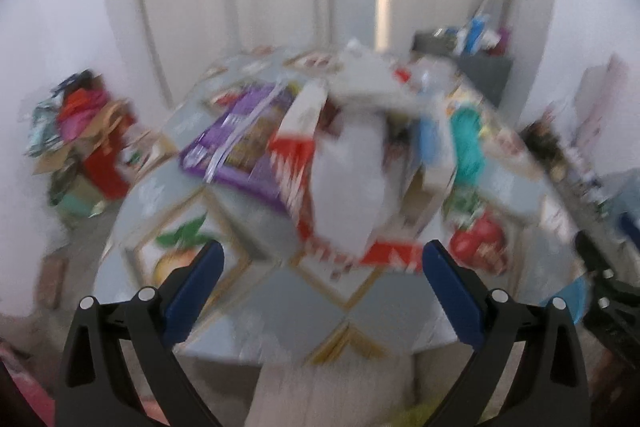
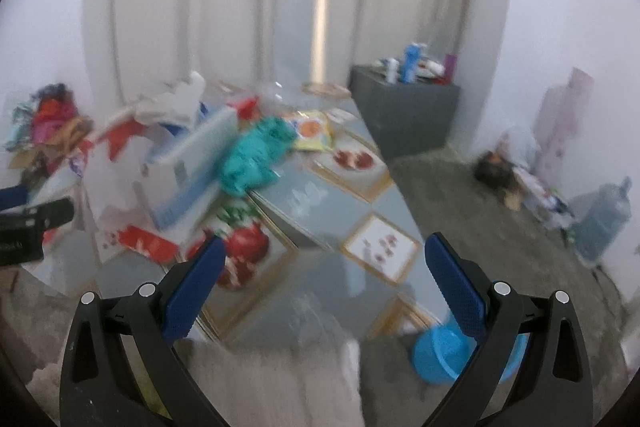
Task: Collect trash
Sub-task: 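Grasp the teal plastic bag with the right gripper while the left grasps the white bag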
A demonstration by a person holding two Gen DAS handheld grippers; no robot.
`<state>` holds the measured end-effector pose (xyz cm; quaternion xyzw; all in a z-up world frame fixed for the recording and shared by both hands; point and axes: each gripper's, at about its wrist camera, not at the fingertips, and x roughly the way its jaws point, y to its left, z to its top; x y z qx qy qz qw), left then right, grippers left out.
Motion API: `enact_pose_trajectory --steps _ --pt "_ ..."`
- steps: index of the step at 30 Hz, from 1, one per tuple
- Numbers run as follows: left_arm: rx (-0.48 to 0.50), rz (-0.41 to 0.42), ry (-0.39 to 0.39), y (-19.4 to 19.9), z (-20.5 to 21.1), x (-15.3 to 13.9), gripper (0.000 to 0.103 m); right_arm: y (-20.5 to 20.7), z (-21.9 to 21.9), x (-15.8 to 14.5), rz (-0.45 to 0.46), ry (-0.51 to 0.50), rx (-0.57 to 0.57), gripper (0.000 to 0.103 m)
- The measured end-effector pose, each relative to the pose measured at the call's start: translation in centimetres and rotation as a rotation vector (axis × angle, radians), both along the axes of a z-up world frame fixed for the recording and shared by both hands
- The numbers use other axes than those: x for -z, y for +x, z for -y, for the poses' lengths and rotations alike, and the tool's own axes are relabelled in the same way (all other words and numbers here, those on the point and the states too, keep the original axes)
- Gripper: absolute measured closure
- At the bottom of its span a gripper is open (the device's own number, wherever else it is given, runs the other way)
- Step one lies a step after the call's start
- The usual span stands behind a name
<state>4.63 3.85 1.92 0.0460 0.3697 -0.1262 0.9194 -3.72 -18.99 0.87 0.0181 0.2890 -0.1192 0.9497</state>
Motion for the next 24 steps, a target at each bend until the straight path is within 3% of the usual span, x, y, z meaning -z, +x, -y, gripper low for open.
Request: enact_pose_trajectory --steps 4,9,11,13,17,19,24 --pt "0.044 0.089 -0.107 1.8 -0.6 -1.9 0.006 2.2 0.4 -0.8 0.022 0.000 -0.008 0.008" --pt "0.110 0.170 -0.135 5.4 0.8 -5.0 0.006 5.7 1.2 -2.2 0.062 -0.004 -0.019 0.009" --pt "0.143 0.182 -0.125 6.9 1.6 -5.8 0.006 6.9 1.6 -2.6 0.062 0.008 -0.025 0.014" --pt "0.163 0.158 -0.128 9.1 2.3 -6.3 0.006 8.6 1.9 -2.7 0.058 0.024 -0.038 0.019" --pt "0.180 0.080 -0.126 13.0 3.6 -6.2 0.019 11.7 2.3 -2.0 0.027 0.078 -0.061 0.031" --pt "0.198 0.032 -0.096 14.5 4.6 -5.3 0.028 12.7 2.3 -1.4 0.002 0.111 -0.074 0.035" --pt "0.222 -0.064 -0.024 16.2 6.8 -2.0 0.033 15.3 2.3 0.5 -0.077 0.178 -0.098 0.043"
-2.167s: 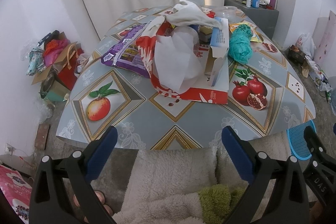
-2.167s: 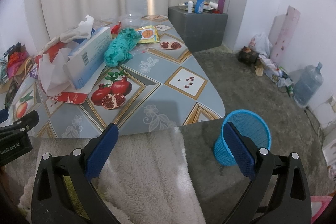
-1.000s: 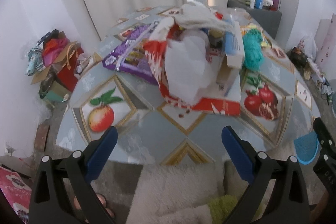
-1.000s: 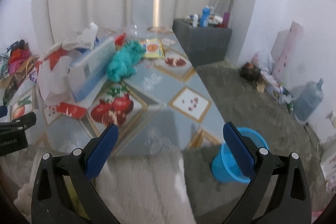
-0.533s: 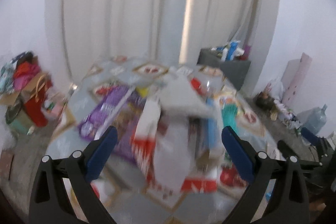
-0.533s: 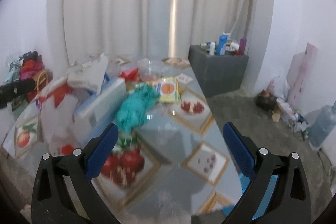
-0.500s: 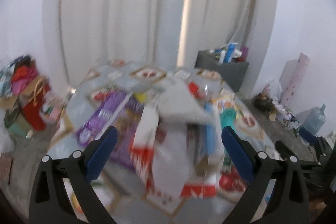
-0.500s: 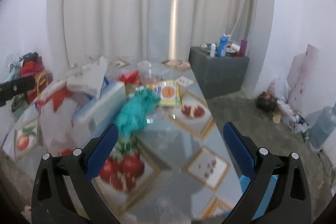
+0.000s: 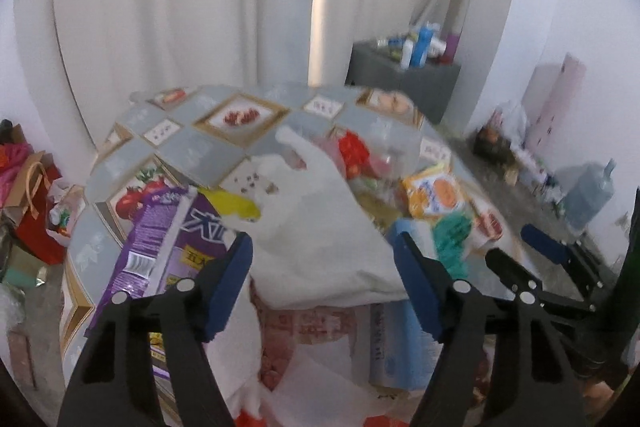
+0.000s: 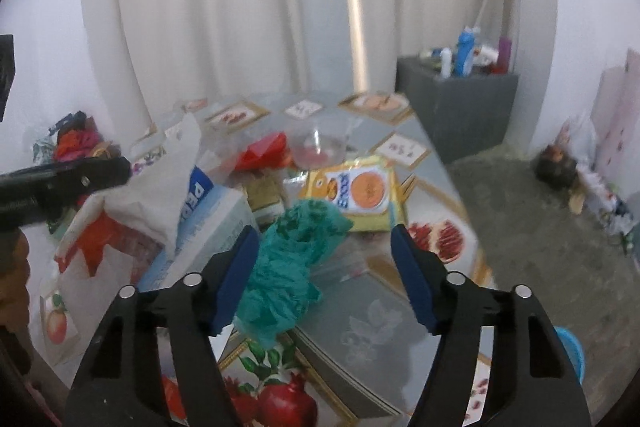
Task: Collect trash
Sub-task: 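Grasp the teal plastic bag with the right gripper while the left grasps the white bag, then lift both bags and carry them over the blue wastebasket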
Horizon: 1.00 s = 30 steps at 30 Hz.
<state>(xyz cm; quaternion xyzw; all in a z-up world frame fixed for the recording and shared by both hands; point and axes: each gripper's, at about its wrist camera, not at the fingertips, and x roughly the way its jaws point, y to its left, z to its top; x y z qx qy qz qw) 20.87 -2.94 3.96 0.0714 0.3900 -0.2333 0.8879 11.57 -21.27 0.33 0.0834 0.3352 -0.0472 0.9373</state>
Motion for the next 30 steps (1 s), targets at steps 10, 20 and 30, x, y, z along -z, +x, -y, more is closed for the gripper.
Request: enact_pose_trajectory --steps 10,20,30 --pt "-0.040 -0.054 0.148 2.0 1.0 3.7 0.047 1.7 -0.4 2.2 -0.077 0.083 -0.076 0.046" --pt "-0.051 -0.059 0.151 2.1 1.0 4.2 0.060 2.3 -0.2 2.8 -0.124 0.141 -0.111 0.046" --pt "-0.052 -0.028 0.120 2.1 0.7 3.5 0.081 2.7 -1.2 3.2 -0.147 0.201 -0.159 0.061"
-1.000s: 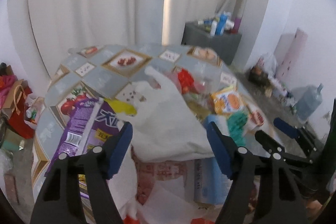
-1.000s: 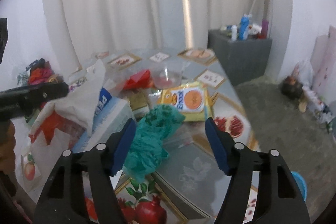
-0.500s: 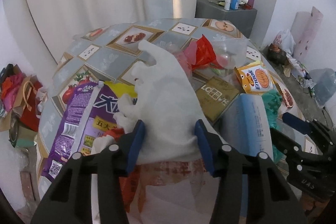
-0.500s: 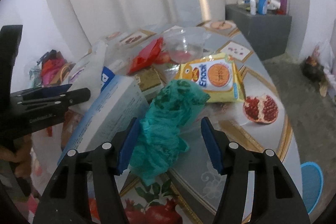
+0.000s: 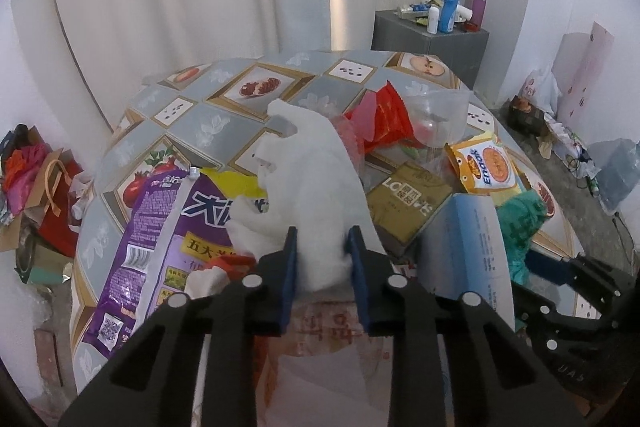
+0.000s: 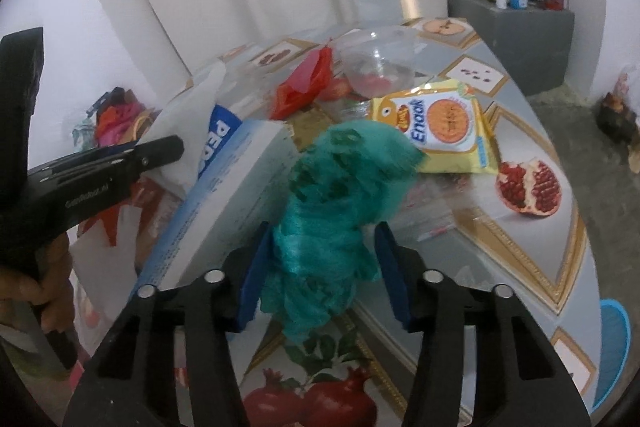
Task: Collect trash
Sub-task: 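Lift both bags and carry them over the blue wastebasket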
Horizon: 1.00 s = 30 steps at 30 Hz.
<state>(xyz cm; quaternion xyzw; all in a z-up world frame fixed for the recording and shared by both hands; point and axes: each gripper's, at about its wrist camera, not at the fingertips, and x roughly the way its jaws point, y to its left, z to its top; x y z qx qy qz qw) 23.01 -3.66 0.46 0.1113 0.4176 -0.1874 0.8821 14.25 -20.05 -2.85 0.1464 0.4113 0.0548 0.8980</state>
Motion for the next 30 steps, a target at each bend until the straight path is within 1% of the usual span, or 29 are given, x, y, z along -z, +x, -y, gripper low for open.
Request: enact_pose_trajectory --steps 1,3,6,13,16,20,23,26,30 --pt "-0.001 0.000 -0.003 0.0 -0.1 0.0 0.082 0.0 0.0 0.0 0.002 -0.002 0.004 0.062" --pt "-0.003 -0.002 -0.012 0.0 -0.2 -0.1 0.086 0.0 -0.1 0.0 0.004 0.001 0.007 0.063" --pt "-0.005 0.000 -0.029 -0.1 -0.4 -0.4 0.089 -0.2 0.0 -0.2 0.009 0.005 0.013 0.065" --pt "0.003 0.031 -0.085 -1.1 -0.9 -2.1 0.091 -1.4 0.4 -1.5 0.049 -0.008 0.040 0.066" --pt "0.013 0.058 -0.128 -1.7 -1.2 -3.4 0.091 -2.1 0.9 -2.5 0.080 -0.019 0.056 0.066" --pt "0.025 0.125 -0.161 -3.1 -1.7 -5.9 0.091 -3.2 1.6 -4.0 0.122 -0.020 0.078 0.066" --pt "0.035 0.156 -0.198 -4.0 -2.2 -7.7 0.091 -4.4 2.4 -5.4 0.164 -0.014 0.095 0.066" --pt "0.060 0.178 -0.269 -5.5 -2.9 -10.0 0.091 -5.7 2.9 -6.8 0.204 -0.008 0.107 0.066" --pt "0.110 0.171 -0.355 -7.5 -2.9 -12.3 0.091 -8.3 4.3 -8.1 0.260 -0.015 0.144 0.066"
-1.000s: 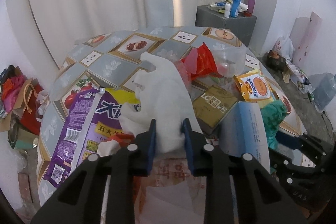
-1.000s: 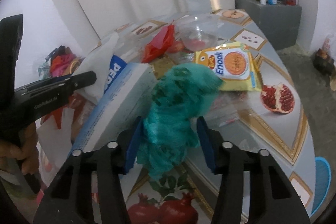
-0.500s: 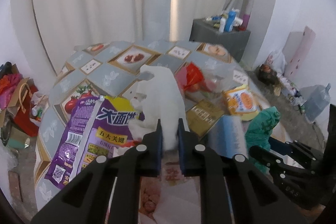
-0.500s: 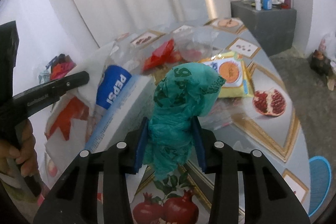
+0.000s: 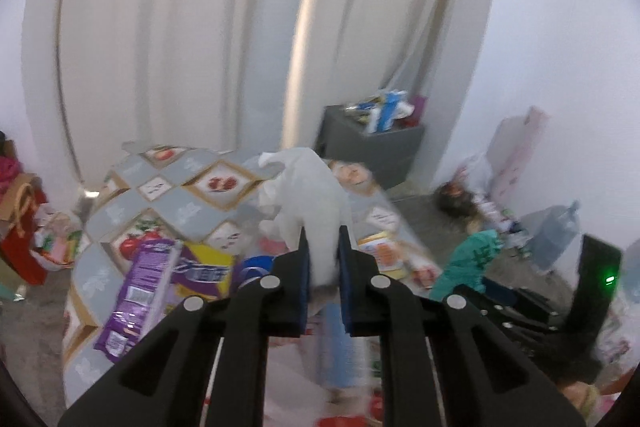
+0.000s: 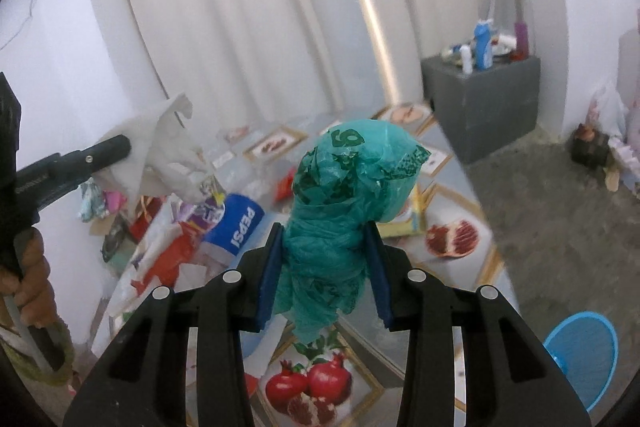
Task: Collect trash
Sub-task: 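Lift both bags and carry them over the blue wastebasket, then open both grippers to drop the bags into the blue wastebasket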
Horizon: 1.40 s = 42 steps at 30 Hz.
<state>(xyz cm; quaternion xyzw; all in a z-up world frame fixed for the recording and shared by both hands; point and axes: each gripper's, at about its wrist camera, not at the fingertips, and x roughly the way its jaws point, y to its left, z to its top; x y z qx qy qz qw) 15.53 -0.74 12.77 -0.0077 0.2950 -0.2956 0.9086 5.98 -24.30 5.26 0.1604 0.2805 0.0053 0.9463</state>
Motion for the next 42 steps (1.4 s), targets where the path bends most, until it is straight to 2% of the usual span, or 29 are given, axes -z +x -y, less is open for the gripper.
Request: enact_pose_trajectory --steps 4,10,17,21,24,29,31,32,33,35,39,42 --pt "0.069 -0.013 -0.038 -2.0 2.3 -1.0 0.092 -3.1 2.0 -0.3 0.017 0.009 0.063 0.066" --pt "0.266 -0.088 -0.018 -4.8 11.6 1.3 0.092 -8.9 8.1 1.1 -0.009 0.031 0.260 0.066" --pt "0.536 -0.227 0.116 -7.9 26.8 7.6 0.091 -14.4 16.1 5.8 -0.092 0.132 0.484 0.066" --pt "0.644 -0.313 0.205 -9.4 33.9 11.7 0.091 -15.8 20.1 10.4 -0.161 0.246 0.570 0.066" --pt "0.687 -0.376 0.272 -10.5 38.5 14.9 0.091 -15.8 22.7 13.4 -0.202 0.327 0.619 0.066" --pt "0.722 -0.447 0.368 -11.7 44.4 19.9 0.091 -16.8 27.0 17.4 -0.206 0.450 0.661 0.063" --pt "0.747 -0.463 0.396 -12.8 45.7 21.3 0.086 -17.3 28.7 19.6 -0.210 0.511 0.681 0.061" --pt "0.756 -0.472 0.421 -13.4 46.7 22.3 0.075 -17.8 29.2 20.0 -0.221 0.521 0.696 0.057" --pt "0.749 -0.472 0.437 -13.5 47.3 22.8 0.057 -17.9 29.7 20.7 -0.239 0.527 0.715 0.055" --pt "0.730 -0.459 0.439 -14.0 47.7 23.0 0.046 -18.5 29.8 21.2 -0.256 0.539 0.733 0.053" --pt "0.763 -0.418 0.418 -14.5 47.1 22.2 0.041 -19.6 29.4 20.7 -0.251 0.510 0.739 0.051" --pt "0.749 -0.379 0.389 -14.3 46.5 21.0 0.038 -19.6 29.3 20.2 -0.246 0.490 0.736 0.051"
